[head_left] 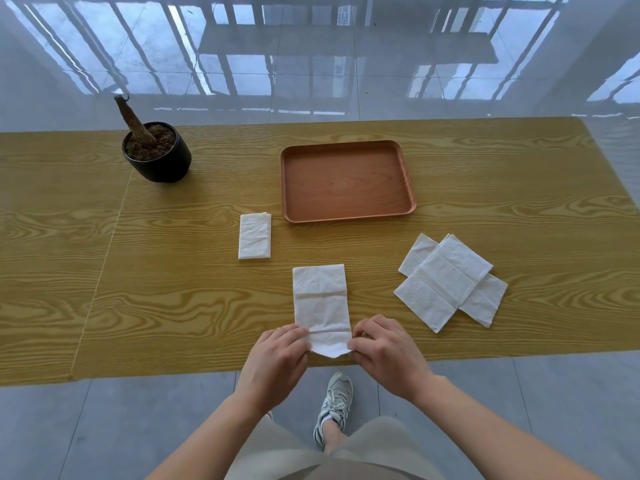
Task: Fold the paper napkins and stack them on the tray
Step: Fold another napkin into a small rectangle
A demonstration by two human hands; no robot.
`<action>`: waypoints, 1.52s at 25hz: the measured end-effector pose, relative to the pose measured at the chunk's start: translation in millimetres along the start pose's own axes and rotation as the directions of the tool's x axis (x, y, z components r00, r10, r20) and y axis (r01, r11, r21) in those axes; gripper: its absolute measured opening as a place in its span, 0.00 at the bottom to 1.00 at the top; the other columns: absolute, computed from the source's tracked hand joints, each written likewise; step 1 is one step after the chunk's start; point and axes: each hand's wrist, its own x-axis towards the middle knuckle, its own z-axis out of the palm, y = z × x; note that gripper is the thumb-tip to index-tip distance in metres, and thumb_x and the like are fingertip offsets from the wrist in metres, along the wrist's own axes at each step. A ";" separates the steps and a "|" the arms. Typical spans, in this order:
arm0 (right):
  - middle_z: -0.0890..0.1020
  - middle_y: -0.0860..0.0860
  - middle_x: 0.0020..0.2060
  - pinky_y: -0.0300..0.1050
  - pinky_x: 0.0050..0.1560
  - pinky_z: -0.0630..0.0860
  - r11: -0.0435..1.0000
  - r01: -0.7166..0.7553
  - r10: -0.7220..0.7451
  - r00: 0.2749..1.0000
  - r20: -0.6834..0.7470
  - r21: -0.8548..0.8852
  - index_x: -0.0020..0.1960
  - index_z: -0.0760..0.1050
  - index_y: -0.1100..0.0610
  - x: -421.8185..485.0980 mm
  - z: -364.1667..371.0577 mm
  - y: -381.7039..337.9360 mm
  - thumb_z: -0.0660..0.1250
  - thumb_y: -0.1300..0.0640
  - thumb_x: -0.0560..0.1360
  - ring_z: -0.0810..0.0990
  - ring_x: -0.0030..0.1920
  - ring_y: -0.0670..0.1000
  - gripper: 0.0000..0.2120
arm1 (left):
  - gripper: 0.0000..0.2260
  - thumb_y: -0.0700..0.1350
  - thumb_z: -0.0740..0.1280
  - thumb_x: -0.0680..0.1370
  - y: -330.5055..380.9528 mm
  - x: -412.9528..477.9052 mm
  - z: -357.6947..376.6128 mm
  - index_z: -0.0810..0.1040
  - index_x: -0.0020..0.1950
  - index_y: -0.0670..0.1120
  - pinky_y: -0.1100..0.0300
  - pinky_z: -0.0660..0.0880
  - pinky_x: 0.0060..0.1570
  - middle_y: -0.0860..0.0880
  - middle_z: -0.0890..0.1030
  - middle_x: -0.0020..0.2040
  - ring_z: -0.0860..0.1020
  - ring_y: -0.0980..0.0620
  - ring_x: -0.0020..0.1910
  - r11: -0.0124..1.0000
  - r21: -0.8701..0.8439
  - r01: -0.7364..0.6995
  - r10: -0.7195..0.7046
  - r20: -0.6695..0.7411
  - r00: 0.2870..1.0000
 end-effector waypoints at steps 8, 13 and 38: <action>0.83 0.47 0.41 0.47 0.48 0.78 0.878 -0.299 0.306 0.951 0.041 0.375 0.50 0.83 0.54 18.6 -2.7 -1.9 0.70 0.58 0.77 0.77 0.50 0.46 0.04 | 0.13 0.45 0.73 0.69 -0.1 9.4 -3.8 0.83 0.53 0.51 0.53 0.76 0.47 0.55 0.83 0.46 0.80 0.52 0.48 0.899 -0.292 0.328 -0.339 0.012 0.941; 0.78 0.40 0.34 0.41 0.41 0.72 0.863 -0.347 0.359 0.933 0.039 0.368 0.48 0.81 0.52 37.8 -4.4 0.8 0.69 0.55 0.78 0.74 0.42 0.44 0.03 | 0.05 0.44 0.74 0.74 -3.8 27.3 -5.8 0.84 0.47 0.54 0.54 0.77 0.43 0.55 0.82 0.40 0.79 0.55 0.41 0.737 -0.446 0.507 -0.531 0.081 0.843; 0.77 0.42 0.36 0.44 0.36 0.75 0.808 -0.515 0.529 0.848 0.031 0.288 0.51 0.75 0.49 66.7 7.5 5.5 0.69 0.50 0.77 0.76 0.38 0.43 0.05 | 0.13 0.38 0.72 0.73 -8.9 39.1 8.5 0.79 0.57 0.44 0.54 0.77 0.42 0.48 0.75 0.50 0.77 0.48 0.46 0.908 -0.167 0.383 -0.408 -0.155 0.900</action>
